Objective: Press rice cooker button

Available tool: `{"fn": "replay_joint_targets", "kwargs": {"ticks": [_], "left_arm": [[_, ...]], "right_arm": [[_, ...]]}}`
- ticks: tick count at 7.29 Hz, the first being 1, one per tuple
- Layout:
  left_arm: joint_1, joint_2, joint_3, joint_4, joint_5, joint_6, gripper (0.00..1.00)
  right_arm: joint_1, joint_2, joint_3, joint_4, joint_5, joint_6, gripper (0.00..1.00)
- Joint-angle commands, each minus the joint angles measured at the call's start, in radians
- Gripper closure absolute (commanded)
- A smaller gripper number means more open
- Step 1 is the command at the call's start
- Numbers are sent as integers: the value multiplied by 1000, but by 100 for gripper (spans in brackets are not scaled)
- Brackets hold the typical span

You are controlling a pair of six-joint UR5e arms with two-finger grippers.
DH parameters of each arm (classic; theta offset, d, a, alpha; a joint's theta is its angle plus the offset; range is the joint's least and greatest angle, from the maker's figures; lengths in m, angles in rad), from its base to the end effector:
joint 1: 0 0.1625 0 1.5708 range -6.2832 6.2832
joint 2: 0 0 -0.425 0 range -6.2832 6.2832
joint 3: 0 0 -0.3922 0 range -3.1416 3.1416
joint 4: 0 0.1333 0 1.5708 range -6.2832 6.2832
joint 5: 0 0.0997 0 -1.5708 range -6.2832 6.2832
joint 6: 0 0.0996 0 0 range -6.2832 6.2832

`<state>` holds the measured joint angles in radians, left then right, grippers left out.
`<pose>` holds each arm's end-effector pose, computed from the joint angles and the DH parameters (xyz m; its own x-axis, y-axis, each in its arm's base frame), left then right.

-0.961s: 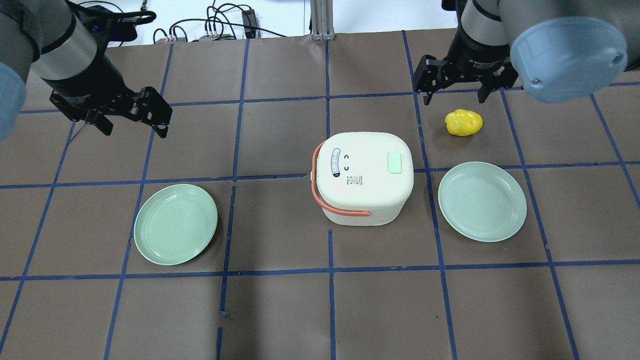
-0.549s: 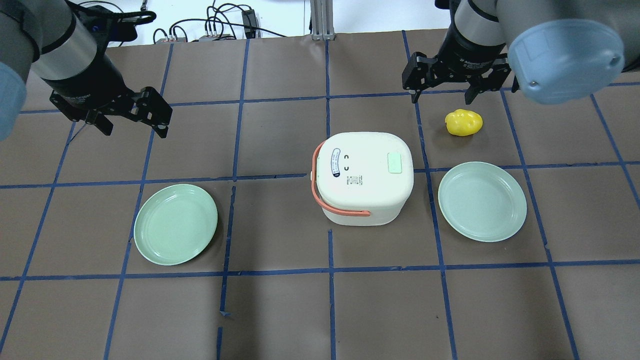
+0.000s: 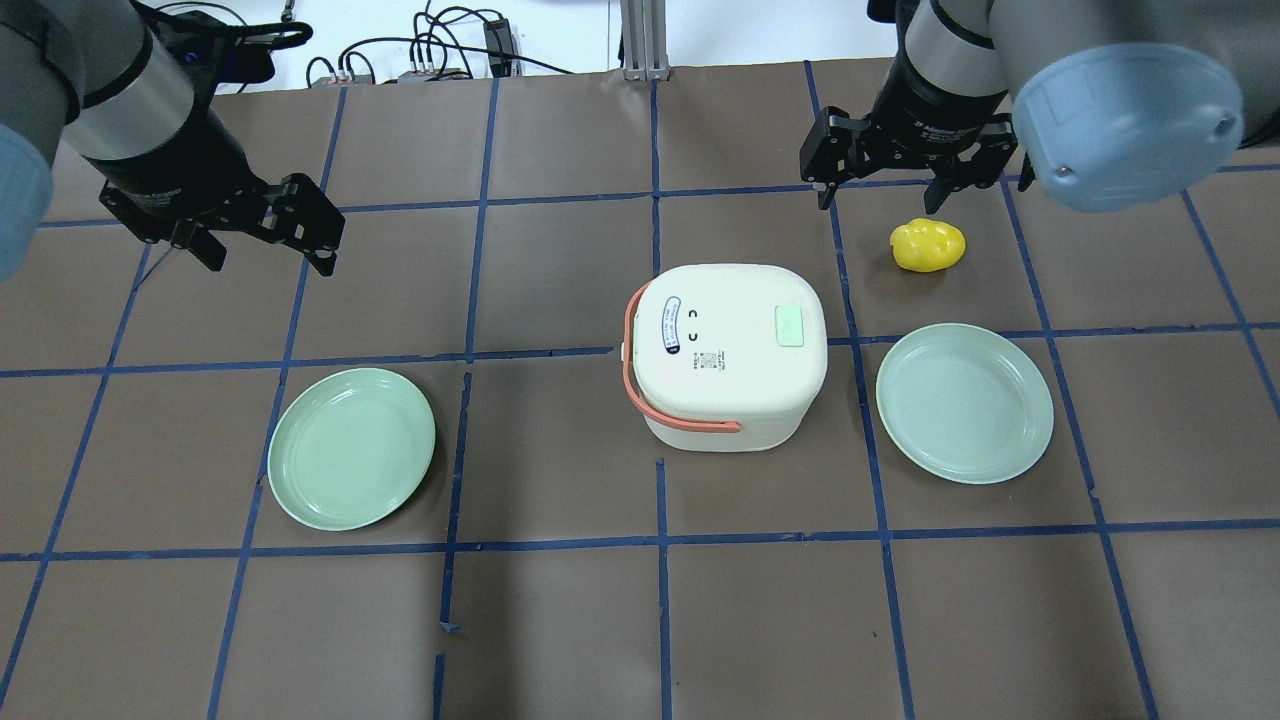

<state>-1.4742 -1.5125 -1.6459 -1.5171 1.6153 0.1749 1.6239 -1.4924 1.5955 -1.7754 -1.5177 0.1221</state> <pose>-0.0829 -0.4809 0.4844 -0.9958 0.0766 -0.0502 0.0781 0.9965 -0.0286 0.1667 -0.5246 0.4570 -0.9959 0.0631 -0.0647 0.0690 0.9932 -0.0941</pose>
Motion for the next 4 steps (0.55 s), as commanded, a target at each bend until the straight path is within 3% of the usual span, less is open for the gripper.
{"fn": "replay_joint_targets", "kwargs": {"ticks": [1,4], "left_arm": [[0,0,0,0,0,0,0],[0,0,0,0,0,2,0]], "right_arm": [[17,-2,1,1,2,19,0],[60,-24,9,11,-16,125,2]]}}
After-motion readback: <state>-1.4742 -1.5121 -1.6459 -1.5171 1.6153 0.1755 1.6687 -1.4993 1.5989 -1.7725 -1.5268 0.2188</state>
